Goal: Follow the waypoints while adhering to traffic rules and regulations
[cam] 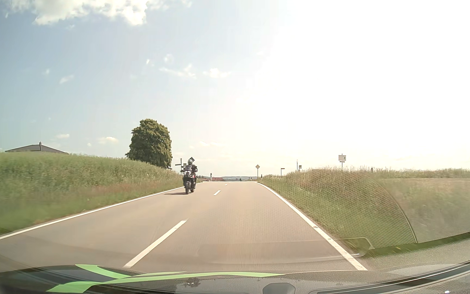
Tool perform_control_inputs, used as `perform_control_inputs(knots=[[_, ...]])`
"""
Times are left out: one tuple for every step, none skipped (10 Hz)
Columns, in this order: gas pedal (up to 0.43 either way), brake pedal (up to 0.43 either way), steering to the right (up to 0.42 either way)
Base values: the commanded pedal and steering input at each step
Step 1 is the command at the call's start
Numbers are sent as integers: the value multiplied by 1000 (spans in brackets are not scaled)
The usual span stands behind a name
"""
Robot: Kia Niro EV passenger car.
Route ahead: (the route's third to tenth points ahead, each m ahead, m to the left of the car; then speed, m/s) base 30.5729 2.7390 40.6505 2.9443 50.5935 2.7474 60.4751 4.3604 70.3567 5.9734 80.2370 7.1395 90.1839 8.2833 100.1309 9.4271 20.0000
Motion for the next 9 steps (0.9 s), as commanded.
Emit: perform_control_inputs(knots=[[130, 0, -10], [138, 0, -10], [150, 0, -10], [157, 0, -10], [157, 0, -10], [157, 0, -11], [157, 0, -13], [157, 0, -14], [157, 0, -14]])
